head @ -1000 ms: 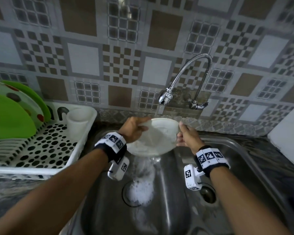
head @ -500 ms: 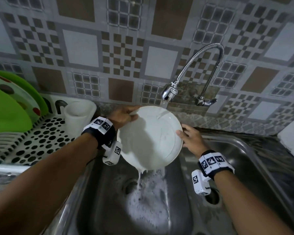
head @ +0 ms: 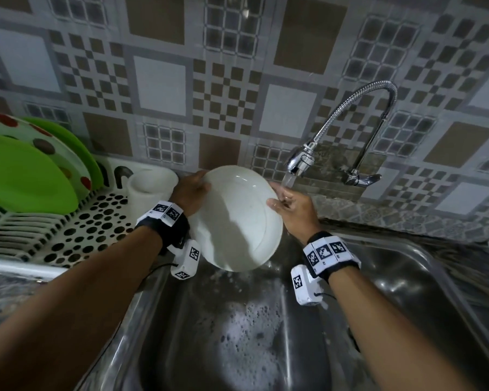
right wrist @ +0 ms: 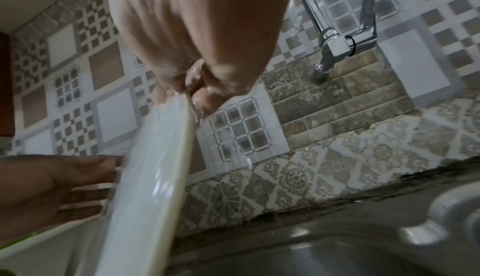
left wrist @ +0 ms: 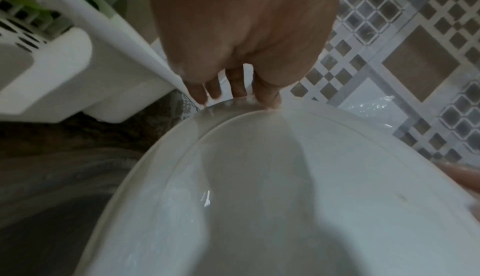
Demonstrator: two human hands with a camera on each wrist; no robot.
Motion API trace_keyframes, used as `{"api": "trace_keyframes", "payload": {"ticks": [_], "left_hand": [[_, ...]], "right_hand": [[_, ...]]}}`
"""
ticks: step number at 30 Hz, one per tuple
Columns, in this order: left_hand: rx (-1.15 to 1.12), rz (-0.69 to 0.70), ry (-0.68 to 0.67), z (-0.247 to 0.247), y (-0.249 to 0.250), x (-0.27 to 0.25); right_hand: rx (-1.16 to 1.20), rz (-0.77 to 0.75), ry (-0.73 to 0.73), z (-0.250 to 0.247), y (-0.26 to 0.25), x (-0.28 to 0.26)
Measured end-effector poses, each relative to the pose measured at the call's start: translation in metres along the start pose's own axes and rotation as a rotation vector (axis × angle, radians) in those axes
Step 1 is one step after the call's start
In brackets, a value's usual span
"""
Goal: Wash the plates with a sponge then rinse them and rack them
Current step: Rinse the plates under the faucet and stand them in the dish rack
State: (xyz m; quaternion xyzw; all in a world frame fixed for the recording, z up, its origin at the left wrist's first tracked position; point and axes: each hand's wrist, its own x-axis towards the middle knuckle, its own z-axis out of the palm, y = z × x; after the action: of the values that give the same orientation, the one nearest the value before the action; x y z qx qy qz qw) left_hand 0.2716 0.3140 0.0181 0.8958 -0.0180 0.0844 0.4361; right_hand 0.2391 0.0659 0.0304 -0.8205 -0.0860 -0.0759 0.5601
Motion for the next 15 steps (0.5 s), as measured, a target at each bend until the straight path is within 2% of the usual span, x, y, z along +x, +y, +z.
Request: {"api": "trace_keyframes", "payload": {"ticks": [3, 6, 8, 12, 15], "left_hand": [[-0.014, 0.002, 0.046, 0.020, 0.003, -0.008], [-0.159, 0.084, -0.095, 0.039, 0.017, -0.035], [-0.120, 0.197, -0.180, 0.052, 0.028, -0.056], [0.103, 0.485, -0.348, 0.083, 0.048, -0.087], [0.263, 0.652, -0.321, 0.106, 0.054, -0.095]], "right_hand": [[0.060, -0.016, 0.113, 0.001, 0.002, 0.001], [0.053, 0.039, 0.213, -0.013, 0.009, -0.003], [0.026, 0.063, 0.251, -0.029, 0.016, -0.007], [0.071, 0.140, 0.367, -0.055, 0.036, -0.015], [0.141, 0.228, 0.392, -0.068, 0.045, -0.022]]}}
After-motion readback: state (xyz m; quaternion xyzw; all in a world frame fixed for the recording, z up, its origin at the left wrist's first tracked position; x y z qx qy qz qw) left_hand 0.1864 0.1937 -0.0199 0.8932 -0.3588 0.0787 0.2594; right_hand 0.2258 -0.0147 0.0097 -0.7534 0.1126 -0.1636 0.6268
